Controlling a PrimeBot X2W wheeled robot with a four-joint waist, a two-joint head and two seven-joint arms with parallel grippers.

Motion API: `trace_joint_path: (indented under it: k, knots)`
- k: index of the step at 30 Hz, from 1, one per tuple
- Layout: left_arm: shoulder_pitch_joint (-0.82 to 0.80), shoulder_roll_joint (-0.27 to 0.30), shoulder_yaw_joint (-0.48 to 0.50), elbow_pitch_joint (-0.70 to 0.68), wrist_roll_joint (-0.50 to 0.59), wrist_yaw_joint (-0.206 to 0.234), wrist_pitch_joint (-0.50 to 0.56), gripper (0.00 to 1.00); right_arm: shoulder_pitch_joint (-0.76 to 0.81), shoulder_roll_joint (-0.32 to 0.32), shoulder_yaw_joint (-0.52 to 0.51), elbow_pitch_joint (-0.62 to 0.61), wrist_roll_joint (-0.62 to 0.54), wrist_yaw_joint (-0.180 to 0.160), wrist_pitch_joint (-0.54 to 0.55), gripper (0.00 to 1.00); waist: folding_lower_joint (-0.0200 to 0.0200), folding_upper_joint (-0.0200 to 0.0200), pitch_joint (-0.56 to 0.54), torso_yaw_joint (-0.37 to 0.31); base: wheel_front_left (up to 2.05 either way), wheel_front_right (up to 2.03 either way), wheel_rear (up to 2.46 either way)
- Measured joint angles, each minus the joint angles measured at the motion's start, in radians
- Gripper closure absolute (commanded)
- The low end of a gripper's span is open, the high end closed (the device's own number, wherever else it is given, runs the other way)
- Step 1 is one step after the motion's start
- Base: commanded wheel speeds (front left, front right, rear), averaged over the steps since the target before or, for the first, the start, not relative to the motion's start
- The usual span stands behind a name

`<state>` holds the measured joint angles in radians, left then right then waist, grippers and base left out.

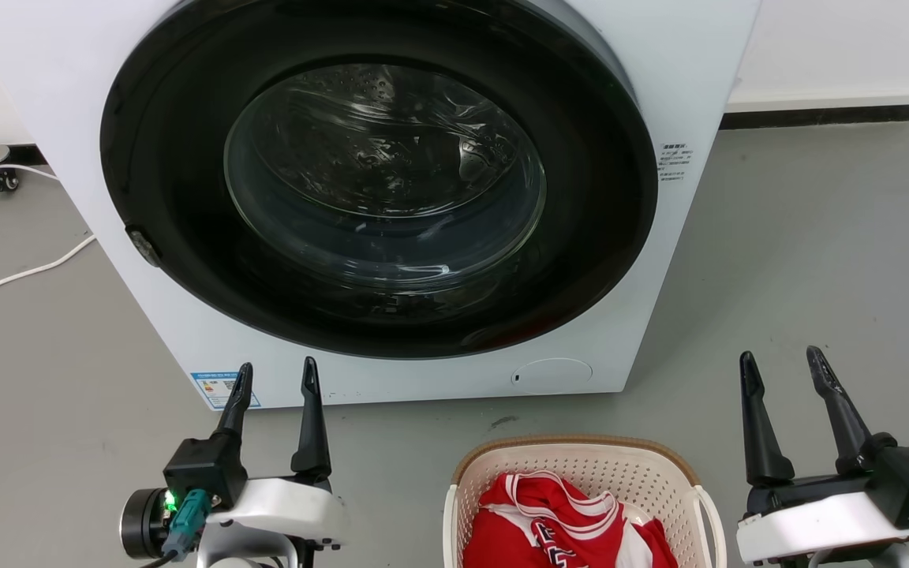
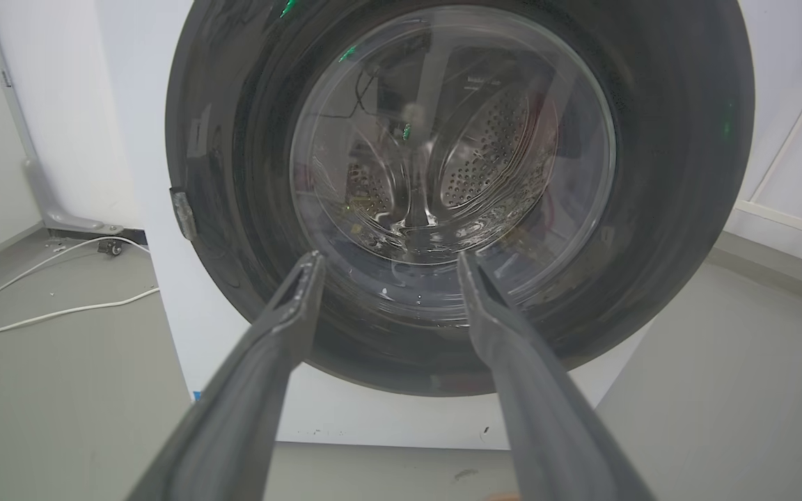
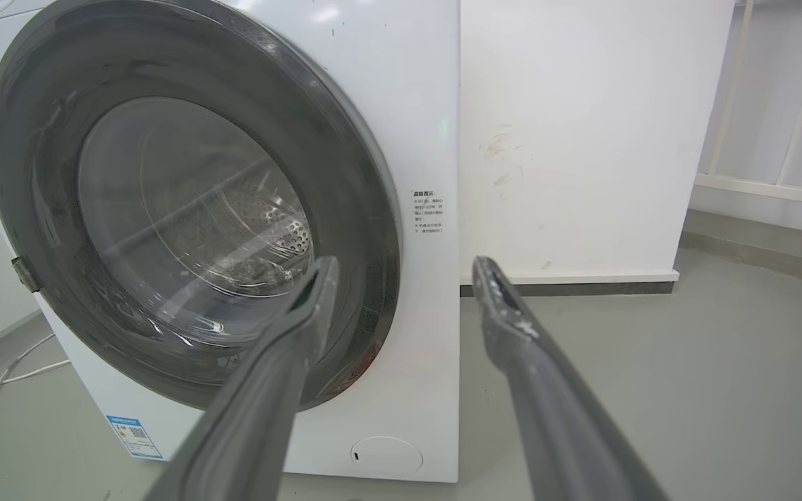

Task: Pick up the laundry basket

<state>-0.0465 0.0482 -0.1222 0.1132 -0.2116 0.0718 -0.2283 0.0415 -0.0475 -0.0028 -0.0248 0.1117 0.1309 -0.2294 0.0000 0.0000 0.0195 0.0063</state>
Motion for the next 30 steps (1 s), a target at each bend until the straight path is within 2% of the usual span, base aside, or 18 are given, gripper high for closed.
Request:
trace_joint_path:
  k: [18, 30]
  knots:
    - [0.005, 0.001, -0.022, 0.002, 0.113, 0.009, -0.032, 0.00, 0.010, 0.000, 0.006, -0.013, -0.096, 0.000, -0.032, 0.00, 0.0000, 0.0000, -0.004, 0.002, 0.00, 0.00, 0.00]
    - [0.008, 0.001, -0.018, 0.013, 0.113, 0.012, -0.032, 0.00, 0.016, -0.001, 0.003, 0.002, -0.051, 0.000, -0.034, 0.00, 0.0000, 0.0000, -0.005, 0.003, 0.00, 0.00, 0.00]
